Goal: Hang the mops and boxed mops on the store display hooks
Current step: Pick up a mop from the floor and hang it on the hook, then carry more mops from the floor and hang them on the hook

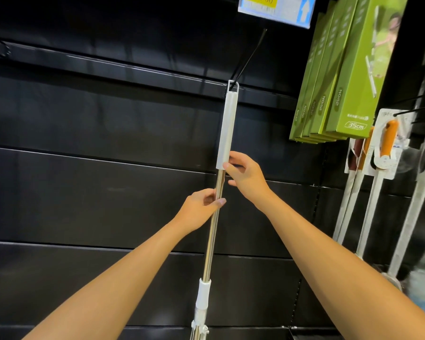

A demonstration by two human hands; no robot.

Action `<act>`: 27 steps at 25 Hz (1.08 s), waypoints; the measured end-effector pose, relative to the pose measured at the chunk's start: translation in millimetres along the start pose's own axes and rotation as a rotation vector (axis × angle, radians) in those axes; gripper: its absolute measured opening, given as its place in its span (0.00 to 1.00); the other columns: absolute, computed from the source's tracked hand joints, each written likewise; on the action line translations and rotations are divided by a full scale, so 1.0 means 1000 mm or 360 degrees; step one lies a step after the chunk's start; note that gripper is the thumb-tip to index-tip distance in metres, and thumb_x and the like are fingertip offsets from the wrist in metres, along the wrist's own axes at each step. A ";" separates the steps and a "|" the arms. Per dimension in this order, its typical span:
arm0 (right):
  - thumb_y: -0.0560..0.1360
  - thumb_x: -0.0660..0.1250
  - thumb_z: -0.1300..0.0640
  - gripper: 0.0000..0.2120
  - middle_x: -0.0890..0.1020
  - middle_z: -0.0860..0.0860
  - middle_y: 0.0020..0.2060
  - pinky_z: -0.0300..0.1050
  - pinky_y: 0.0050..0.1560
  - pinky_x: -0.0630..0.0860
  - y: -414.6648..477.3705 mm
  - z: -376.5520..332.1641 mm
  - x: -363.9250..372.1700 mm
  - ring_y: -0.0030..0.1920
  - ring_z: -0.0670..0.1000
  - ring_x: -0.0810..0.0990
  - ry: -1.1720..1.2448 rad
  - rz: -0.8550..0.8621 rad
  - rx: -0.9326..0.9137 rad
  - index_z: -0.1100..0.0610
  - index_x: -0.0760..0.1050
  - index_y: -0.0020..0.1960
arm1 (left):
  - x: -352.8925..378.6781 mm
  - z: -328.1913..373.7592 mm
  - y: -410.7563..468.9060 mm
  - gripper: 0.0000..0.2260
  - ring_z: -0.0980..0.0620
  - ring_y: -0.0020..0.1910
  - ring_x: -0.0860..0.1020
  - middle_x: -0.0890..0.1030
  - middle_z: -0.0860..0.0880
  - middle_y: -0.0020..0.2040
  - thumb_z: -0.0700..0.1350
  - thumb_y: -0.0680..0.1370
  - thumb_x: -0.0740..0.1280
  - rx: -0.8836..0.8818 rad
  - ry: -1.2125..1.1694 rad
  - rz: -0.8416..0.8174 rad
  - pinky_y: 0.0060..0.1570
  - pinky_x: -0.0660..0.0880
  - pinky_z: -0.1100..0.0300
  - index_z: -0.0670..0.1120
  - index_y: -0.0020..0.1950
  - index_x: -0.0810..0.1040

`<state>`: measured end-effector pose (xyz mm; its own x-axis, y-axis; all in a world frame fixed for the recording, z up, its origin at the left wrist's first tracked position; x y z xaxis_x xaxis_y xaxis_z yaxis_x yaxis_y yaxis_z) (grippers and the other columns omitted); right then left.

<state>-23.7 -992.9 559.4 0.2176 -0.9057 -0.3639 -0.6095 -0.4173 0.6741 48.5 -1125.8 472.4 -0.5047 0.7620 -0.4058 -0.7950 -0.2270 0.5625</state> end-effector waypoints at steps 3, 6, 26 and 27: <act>0.82 0.69 0.51 0.21 0.78 0.44 0.66 0.48 0.62 0.81 -0.035 0.017 -0.012 0.63 0.47 0.79 -0.0057 -0.0015 0.0065 0.49 0.71 0.74 | 0.002 0.005 -0.019 0.17 0.58 0.62 0.80 0.82 0.56 0.62 0.52 0.81 0.70 0.0019 0.0117 0.0016 0.68 0.76 0.55 0.54 0.70 0.75; 0.81 0.69 0.52 0.20 0.78 0.45 0.66 0.39 0.61 0.77 -0.079 0.037 -0.024 0.60 0.43 0.78 -0.0151 -0.0015 0.0123 0.49 0.72 0.72 | 0.005 0.006 -0.043 0.28 0.53 0.70 0.76 0.76 0.53 0.73 0.53 0.81 0.71 -0.0004 0.0279 0.0054 0.70 0.74 0.53 0.53 0.79 0.67; 0.82 0.65 0.48 0.22 0.70 0.48 0.70 0.47 0.71 0.69 -0.526 0.153 -0.207 0.71 0.51 0.70 -0.0903 -0.0438 0.0503 0.51 0.69 0.74 | 0.293 0.029 -0.346 0.35 0.41 0.81 0.64 0.65 0.46 0.82 0.62 0.79 0.67 0.0333 0.1261 -0.0707 0.74 0.70 0.40 0.50 0.82 0.64; 0.83 0.65 0.48 0.22 0.70 0.49 0.71 0.46 0.71 0.68 -0.548 0.152 -0.223 0.72 0.51 0.69 -0.0946 -0.0439 0.0540 0.52 0.68 0.75 | 0.314 0.038 -0.359 0.35 0.41 0.81 0.65 0.66 0.46 0.82 0.62 0.78 0.67 0.0372 0.1260 -0.0773 0.74 0.71 0.40 0.50 0.82 0.65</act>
<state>145.5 -550.6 173.9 0.0059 -0.5375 -0.8432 -0.8155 -0.4905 0.3070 188.1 -781.7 170.8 -0.2864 0.0906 -0.9538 -0.9335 0.1980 0.2991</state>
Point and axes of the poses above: each hand's wrist, its own y-axis towards the middle knuckle, its own x-axis out of the palm, z = x × y, the point moved 4 cm from there along y, towards the middle knuckle
